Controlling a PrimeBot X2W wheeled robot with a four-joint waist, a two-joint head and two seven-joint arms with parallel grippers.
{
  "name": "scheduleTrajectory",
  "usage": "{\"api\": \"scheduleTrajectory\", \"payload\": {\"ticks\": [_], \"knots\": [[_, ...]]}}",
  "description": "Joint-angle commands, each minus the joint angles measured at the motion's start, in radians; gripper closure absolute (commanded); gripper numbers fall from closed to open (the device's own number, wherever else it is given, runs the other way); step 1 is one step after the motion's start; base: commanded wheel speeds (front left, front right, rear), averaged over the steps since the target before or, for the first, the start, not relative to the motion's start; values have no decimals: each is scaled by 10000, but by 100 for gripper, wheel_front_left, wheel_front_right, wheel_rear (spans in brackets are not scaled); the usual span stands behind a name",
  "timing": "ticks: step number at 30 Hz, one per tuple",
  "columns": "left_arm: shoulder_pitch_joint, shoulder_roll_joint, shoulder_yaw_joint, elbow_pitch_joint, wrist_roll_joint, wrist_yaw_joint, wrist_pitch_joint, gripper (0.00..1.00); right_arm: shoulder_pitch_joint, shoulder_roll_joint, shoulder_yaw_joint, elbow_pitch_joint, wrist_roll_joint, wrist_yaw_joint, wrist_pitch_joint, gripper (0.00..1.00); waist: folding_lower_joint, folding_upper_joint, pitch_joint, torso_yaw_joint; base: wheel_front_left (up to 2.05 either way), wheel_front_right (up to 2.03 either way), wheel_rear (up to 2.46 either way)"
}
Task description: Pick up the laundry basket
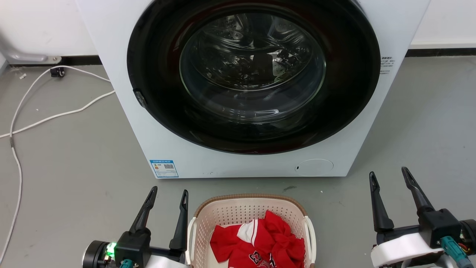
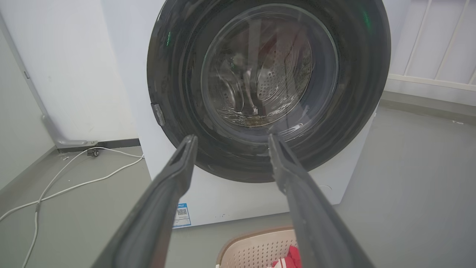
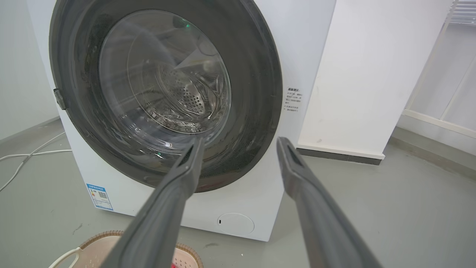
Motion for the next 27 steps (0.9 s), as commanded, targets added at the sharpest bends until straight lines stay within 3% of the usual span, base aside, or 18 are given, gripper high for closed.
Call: {"api": "scheduleTrajectory", "payload": {"ticks": [1, 17, 27], "knots": [[89, -7, 19, 40, -1, -11, -28, 0, 38, -23, -31, 74, 46, -5, -21, 0, 0, -1, 63, -3, 0, 0, 0], [-1022, 15, 272, 1005, 40, -205, -26, 0, -1002, -20, 320, 579, 220, -5, -19, 0, 0, -1, 2330, -108, 0, 0, 0], [-2855, 633, 802, 3138, -410, -576, -28, 0, -2666, -12, 893, 2342, 615, -5, 265, 0, 0, -1, 4480, -428, 0, 0, 0]]}}
